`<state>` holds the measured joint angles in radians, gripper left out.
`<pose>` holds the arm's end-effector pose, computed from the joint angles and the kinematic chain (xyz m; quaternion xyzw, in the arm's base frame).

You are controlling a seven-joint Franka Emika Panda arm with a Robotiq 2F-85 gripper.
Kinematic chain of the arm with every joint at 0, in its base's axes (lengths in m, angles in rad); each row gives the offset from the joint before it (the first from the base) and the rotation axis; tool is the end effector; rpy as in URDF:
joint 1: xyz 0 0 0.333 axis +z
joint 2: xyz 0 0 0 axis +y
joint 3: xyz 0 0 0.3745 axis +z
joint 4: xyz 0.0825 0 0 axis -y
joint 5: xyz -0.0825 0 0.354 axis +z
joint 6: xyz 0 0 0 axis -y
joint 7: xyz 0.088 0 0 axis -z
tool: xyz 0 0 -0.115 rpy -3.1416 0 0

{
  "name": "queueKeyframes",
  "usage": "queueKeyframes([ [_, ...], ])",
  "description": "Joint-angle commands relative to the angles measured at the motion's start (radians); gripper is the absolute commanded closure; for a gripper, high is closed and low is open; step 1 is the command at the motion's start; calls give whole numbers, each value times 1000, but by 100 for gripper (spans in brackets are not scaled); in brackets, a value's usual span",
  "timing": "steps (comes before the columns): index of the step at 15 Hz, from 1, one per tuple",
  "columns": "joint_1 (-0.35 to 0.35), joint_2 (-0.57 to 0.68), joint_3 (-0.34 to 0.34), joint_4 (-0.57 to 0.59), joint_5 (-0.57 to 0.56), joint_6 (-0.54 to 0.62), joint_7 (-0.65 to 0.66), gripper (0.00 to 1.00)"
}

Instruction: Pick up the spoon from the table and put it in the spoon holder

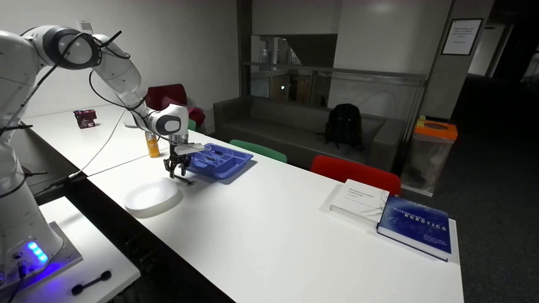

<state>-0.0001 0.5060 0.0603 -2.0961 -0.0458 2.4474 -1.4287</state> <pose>0.5747 0.0330 0.2325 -0.7223 -0.6873 0.0583 0.0496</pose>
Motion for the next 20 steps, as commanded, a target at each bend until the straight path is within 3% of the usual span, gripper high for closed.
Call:
queueKeyframes([
  [1,-12,17,14,21,-35,19,36,41],
  [7,-16,35,17,41,-36,19,33,49],
  [14,-13,64,13,65,-47,15,39,46],
  [20,-11,83,11,80,-62,15,49,49],
])
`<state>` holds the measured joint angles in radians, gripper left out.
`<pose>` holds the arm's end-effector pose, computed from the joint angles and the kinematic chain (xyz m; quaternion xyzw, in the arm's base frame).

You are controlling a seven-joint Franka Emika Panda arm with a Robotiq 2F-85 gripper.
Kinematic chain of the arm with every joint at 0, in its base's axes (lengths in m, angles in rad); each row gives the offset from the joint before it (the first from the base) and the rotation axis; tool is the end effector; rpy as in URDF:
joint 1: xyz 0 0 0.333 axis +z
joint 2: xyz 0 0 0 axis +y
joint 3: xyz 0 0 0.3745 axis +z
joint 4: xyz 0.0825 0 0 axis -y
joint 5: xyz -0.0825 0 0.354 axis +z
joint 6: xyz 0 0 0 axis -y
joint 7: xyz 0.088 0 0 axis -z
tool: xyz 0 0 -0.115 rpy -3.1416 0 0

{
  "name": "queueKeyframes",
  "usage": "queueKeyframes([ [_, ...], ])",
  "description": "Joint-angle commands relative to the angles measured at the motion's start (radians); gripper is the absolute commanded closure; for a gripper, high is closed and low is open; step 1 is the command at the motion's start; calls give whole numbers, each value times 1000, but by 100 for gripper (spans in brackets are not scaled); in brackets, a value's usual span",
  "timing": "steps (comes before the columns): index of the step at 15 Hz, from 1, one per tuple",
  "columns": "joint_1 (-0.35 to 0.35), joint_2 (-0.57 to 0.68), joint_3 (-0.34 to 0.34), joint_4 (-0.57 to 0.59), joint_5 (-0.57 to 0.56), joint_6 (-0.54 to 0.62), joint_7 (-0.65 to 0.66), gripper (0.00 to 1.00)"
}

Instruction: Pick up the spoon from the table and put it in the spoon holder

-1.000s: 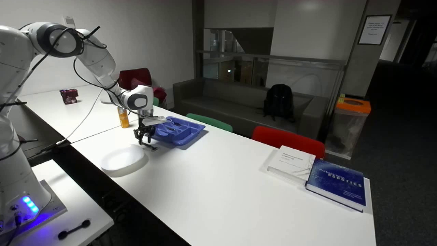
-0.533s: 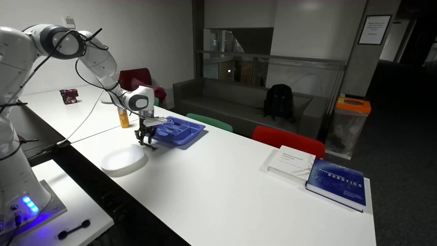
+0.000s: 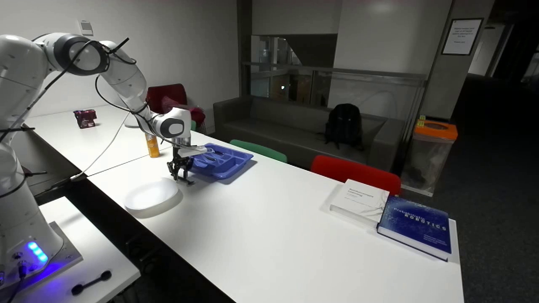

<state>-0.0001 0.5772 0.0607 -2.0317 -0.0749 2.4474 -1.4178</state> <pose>0.5919 0.0337 0.2117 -0.7182 -0.6913 0.0650 0.0464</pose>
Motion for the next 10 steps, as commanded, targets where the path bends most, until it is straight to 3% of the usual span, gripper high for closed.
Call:
queueKeyframes([
  [1,-11,13,11,18,-35,15,40,73],
  [3,-10,15,10,22,-39,16,45,76],
  [6,-12,17,12,26,-42,15,47,99],
  [10,-10,15,12,25,-48,13,51,97],
])
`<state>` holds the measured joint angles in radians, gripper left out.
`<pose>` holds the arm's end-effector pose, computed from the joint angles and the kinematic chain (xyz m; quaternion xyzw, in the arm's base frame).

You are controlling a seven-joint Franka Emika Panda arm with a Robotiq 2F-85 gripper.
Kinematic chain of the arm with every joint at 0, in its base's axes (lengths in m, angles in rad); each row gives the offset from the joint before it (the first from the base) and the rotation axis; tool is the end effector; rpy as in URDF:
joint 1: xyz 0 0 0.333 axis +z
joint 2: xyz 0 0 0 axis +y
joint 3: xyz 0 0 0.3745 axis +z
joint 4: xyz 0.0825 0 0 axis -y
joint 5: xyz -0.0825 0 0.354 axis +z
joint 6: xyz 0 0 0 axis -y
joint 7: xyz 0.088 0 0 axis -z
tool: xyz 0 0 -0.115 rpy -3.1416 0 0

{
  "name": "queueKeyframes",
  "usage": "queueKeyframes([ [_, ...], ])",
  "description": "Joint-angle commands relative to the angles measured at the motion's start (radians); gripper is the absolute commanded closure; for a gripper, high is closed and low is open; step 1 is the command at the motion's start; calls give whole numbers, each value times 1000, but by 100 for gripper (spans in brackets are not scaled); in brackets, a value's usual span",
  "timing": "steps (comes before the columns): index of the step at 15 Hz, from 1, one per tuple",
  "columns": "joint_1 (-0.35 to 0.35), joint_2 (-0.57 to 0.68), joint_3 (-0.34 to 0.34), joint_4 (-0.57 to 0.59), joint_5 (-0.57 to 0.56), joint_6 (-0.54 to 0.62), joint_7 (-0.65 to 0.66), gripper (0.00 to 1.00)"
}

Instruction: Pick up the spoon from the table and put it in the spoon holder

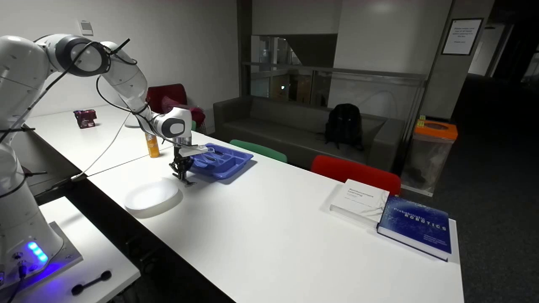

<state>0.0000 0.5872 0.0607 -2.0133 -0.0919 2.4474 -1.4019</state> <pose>0.5978 0.0338 0.2116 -0.7193 -0.6906 0.0650 0.0394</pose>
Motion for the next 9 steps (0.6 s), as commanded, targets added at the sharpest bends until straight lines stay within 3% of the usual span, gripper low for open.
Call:
queueKeyframes([
  [1,-8,0,10,4,-34,12,39,97],
  [9,25,-94,4,-39,-85,-32,150,97],
])
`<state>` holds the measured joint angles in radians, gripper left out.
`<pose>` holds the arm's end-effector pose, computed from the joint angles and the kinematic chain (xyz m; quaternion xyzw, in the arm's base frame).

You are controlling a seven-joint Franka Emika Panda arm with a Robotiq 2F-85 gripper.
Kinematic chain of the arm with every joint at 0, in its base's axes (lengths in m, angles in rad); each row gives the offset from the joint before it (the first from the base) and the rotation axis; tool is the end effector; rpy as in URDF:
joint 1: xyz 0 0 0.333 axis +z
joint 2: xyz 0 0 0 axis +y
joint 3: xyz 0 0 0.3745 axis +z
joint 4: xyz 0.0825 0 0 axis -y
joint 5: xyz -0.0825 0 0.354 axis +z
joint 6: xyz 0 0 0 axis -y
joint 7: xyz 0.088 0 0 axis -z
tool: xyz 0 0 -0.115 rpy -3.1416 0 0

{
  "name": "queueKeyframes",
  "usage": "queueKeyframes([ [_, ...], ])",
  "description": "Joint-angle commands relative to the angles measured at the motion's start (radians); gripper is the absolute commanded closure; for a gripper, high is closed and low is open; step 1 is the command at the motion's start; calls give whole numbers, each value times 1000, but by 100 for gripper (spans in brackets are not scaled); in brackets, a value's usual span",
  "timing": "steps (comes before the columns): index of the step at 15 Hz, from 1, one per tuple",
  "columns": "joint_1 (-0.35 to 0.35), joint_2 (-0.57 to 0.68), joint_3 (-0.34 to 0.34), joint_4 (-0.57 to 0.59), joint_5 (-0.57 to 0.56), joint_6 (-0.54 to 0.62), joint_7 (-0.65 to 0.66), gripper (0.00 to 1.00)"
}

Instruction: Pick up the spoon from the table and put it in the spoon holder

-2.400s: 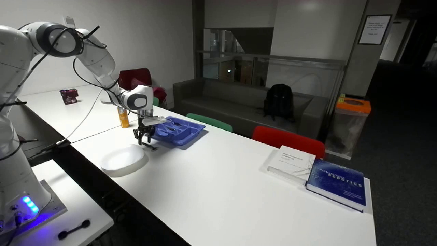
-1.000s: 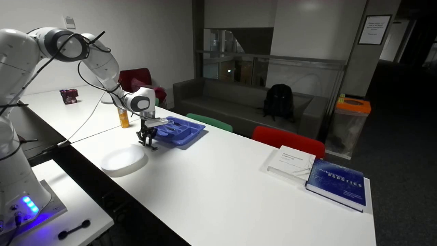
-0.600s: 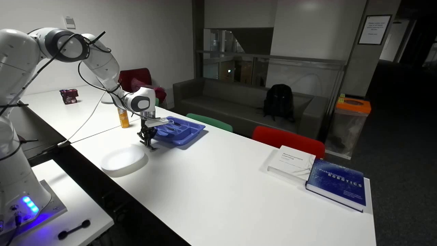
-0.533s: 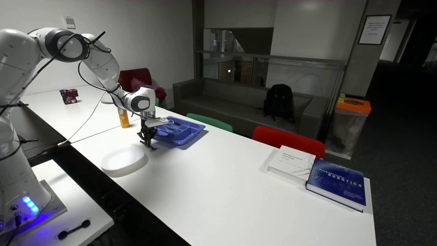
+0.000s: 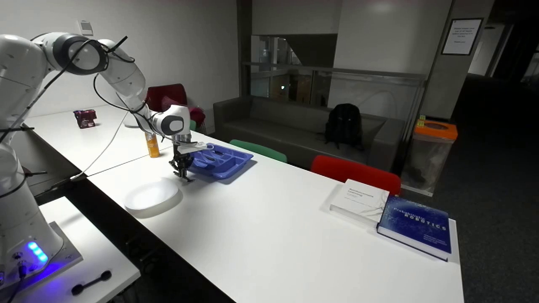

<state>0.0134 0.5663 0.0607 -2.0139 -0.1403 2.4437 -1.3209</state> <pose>0.5991 0.0414 0.2237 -0.7294 -0.6804 0.0687 0.0189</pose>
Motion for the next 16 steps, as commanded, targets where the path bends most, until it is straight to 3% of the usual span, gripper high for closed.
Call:
queueKeyframes([
  [1,20,-86,1,-42,-48,-37,93,97],
  [4,43,-134,5,-53,-74,-76,151,97],
  [10,93,-256,29,-16,-139,-279,216,97],
  [16,87,-191,60,171,-160,-381,100,97],
])
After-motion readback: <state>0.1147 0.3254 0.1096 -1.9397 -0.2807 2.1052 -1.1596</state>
